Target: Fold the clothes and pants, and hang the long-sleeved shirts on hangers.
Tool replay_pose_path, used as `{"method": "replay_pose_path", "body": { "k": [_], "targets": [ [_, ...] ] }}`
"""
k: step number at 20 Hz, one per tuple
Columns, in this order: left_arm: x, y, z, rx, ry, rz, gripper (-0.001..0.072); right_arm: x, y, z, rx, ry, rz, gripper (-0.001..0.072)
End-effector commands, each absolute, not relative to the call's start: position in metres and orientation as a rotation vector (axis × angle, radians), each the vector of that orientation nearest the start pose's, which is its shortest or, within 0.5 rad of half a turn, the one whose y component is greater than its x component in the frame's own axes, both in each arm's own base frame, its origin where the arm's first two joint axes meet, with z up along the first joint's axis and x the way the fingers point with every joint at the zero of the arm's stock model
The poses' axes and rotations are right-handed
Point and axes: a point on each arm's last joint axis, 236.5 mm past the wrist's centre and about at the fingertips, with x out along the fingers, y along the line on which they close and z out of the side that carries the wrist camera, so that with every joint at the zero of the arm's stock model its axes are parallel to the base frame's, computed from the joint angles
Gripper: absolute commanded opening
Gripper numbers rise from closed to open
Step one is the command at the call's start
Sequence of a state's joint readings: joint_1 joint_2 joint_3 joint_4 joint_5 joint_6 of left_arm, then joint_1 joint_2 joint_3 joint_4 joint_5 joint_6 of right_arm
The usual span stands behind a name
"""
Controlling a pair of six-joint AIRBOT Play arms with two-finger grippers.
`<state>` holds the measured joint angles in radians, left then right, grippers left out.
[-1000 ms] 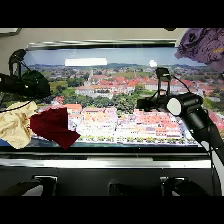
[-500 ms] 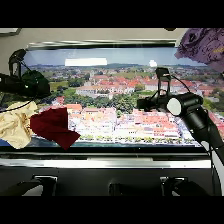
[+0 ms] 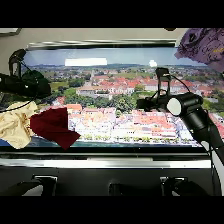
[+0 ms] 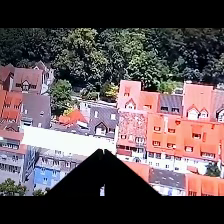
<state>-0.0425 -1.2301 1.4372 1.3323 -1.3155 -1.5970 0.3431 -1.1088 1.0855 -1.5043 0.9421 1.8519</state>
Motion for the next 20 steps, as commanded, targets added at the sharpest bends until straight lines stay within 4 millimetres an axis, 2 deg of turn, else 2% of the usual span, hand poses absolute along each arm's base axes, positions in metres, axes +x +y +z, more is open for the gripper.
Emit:
{"method": "replay_pose_path", "body": {
  "k": [1, 11, 12, 13, 14, 16, 20],
  "targets": [
    [0.398, -0.071, 0.124, -0.181, 1.11, -0.197, 0.0015, 0.377, 0.149, 0.069, 0.151, 1.006, 0.209, 0.0027],
    [0.397, -0.071, 0.124, -0.181, 1.114, -0.197, 0.0018, 0.377, 0.149, 0.069, 0.152, 1.004, 0.209, 0.0027],
    [0.398, -0.071, 0.123, -0.187, 1.114, -0.192, 0.0172, 0.377, 0.149, 0.069, 0.152, 1.004, 0.209, 0.0027],
    [0.397, -0.068, 0.12, -0.226, 1.133, -0.15, 0.0666, 0.377, 0.149, 0.069, 0.152, 1.004, 0.209, 0.0027],
    [0.394, -0.056, 0.114, -0.265, 1.163, -0.066, 0.072, 0.377, 0.149, 0.069, 0.152, 1.003, 0.209, 0.0027],
    [0.379, -0.027, 0.097, -0.229, 1.236, 0.051, 0.072, 0.377, 0.149, 0.069, 0.152, 1.004, 0.209, 0.0027],
    [0.347, 0.009, 0.045, -0.227, 1.295, 0.158, 0.072, 0.376, 0.148, 0.068, 0.151, 1.008, 0.209, 0.0027]
  ]
}}
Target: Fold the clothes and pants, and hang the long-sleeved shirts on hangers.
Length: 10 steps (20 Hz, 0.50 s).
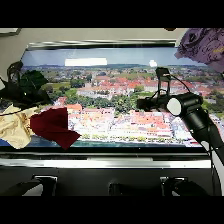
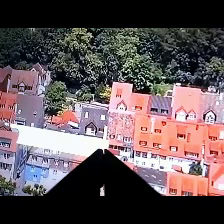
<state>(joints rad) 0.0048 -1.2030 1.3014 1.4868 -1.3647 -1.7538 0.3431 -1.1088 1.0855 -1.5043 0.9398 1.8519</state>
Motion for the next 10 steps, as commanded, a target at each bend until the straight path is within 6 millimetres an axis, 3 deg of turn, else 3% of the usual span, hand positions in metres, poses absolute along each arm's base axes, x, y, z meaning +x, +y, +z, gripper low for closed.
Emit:
{"method": "replay_pose_path", "body": {
  "k": [1, 4, 10],
  "targets": [
    [0.341, 0.014, 0.033, -0.236, 1.293, 0.17, 0.072, 0.376, 0.148, 0.068, 0.151, 1.01, 0.208, 0.0027],
    [0.321, 0.015, -0.003, -0.26, 1.357, 0.201, 0.072, 0.375, 0.148, 0.068, 0.151, 1.012, 0.208, 0.0027],
    [0.319, 0.016, -0.041, -0.31, 1.373, 0.247, 0.072, 0.375, 0.148, 0.068, 0.151, 1.012, 0.208, 0.0027]
  ]
}}
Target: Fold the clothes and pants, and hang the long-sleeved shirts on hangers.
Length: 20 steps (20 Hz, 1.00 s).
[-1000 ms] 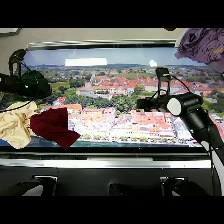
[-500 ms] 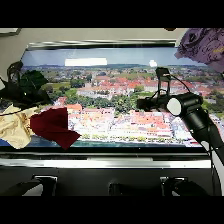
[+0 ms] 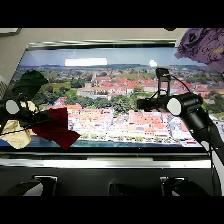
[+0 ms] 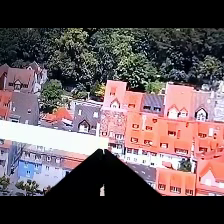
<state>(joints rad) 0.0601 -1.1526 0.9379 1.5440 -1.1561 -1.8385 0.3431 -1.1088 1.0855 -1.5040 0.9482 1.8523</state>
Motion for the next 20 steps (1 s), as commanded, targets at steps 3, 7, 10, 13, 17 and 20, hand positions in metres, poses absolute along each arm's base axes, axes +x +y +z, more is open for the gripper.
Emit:
{"method": "replay_pose_path", "body": {
  "k": [3, 7, 10, 13, 17, 20],
  "targets": [
    [0.318, 0.015, -0.057, -0.314, 1.417, 0.257, 0.072, 0.375, 0.148, 0.068, 0.151, 1.013, 0.208, 0.0028],
    [0.322, 0.004, -0.062, -0.357, 1.424, 0.228, 0.0013, 0.371, 0.147, 0.065, 0.152, 1.037, 0.203, 0.0104],
    [0.348, -0.032, -0.035, -0.447, 1.333, 0.088, 0.0013, 0.362, 0.145, 0.062, 0.149, 1.072, 0.193, 0.0264],
    [0.388, -0.115, 0.033, -0.601, 1.161, -0.211, 0.0012, 0.356, 0.138, 0.075, 0.138, 1.05, 0.186, 0.0264],
    [0.421, -0.219, 0.128, -0.72, 0.889, -0.483, 0.0012, 0.339, 0.08, 0.106, 0.075, 0.993, -0.018, 0.0264],
    [0.418, -0.287, 0.163, -0.747, 0.782, -0.6, 0.0012, 0.316, 0.025, 0.136, 0.023, 0.935, -0.205, 0.0311]
  ]
}}
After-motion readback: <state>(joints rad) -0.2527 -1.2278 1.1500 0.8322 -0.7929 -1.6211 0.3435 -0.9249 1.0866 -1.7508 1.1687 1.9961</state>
